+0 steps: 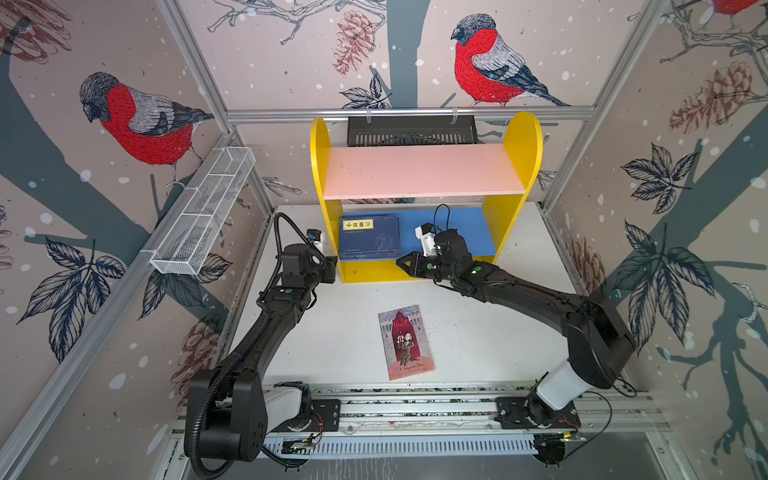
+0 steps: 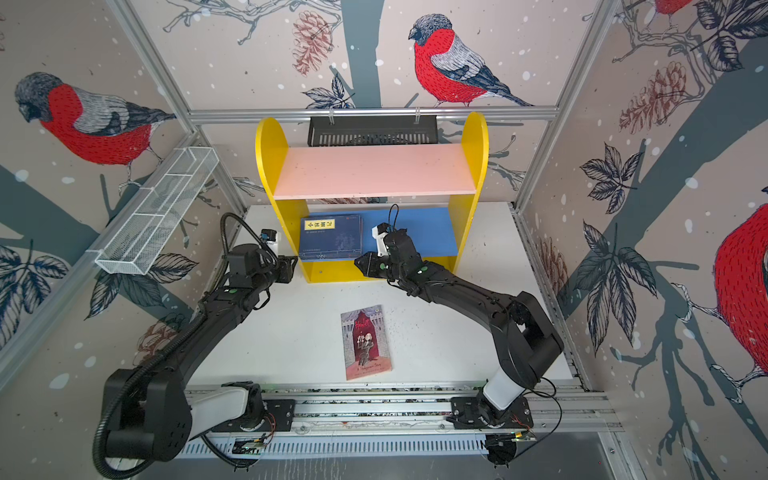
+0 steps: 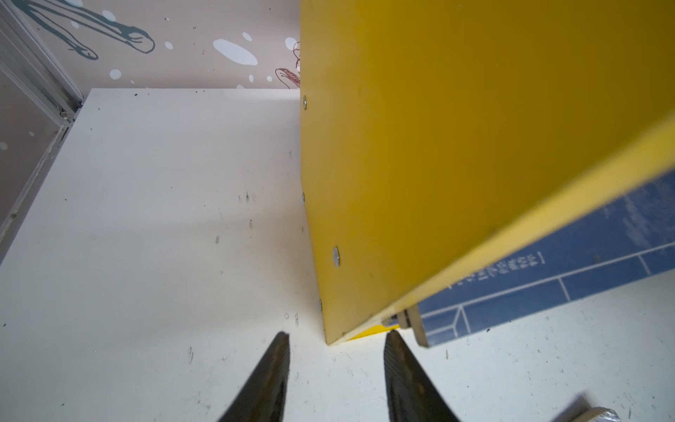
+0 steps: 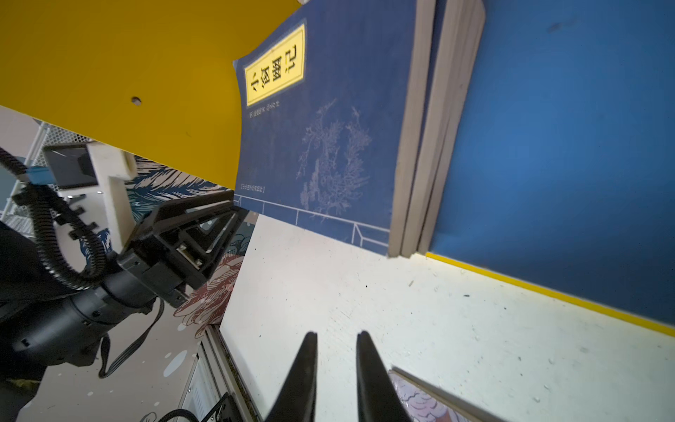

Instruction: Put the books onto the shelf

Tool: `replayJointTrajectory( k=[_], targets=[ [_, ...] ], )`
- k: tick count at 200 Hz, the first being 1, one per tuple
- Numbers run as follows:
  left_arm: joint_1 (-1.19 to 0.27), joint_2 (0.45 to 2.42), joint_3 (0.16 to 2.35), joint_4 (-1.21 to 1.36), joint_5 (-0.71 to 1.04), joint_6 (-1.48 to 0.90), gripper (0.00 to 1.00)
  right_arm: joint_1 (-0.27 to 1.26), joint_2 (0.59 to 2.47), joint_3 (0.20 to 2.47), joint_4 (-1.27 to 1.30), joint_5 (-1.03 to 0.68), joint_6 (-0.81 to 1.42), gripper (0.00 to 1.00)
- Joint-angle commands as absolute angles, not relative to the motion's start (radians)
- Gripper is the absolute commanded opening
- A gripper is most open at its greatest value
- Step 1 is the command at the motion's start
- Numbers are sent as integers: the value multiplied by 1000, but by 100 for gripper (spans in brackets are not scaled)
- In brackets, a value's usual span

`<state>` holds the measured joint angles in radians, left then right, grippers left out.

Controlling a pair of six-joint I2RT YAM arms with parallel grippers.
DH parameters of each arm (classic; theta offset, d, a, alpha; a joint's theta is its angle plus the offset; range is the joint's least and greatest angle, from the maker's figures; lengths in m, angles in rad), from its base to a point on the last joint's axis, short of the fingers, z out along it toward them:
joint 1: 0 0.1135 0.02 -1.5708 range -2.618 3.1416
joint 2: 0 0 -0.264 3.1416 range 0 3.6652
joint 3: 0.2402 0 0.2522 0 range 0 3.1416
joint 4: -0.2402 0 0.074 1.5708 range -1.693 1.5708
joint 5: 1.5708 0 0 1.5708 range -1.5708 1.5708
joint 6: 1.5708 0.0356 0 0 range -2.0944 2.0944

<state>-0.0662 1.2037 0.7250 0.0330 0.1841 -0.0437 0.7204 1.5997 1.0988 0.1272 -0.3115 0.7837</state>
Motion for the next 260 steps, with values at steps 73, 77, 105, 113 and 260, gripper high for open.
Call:
replayJointTrajectory(
  k=[73,77,105,113,260],
  targets=[
    [-60,1200,732,29,262,-32,44,653,1637,1152,144,-275,799,20],
    [-60,1200,731,29,262,-32,44,653,1641,1157,142,-275,799,20],
    [-60,1198,727,31,258,-34,44,653,1671,1176,133,-278,797,20],
    [-60,1198,727,31,257,-34,44,653,1677,1178,134,-281,798,20],
    [-60,1201,727,38,252,-43,44,662,1732,1227,133,-323,795,19]
  ],
)
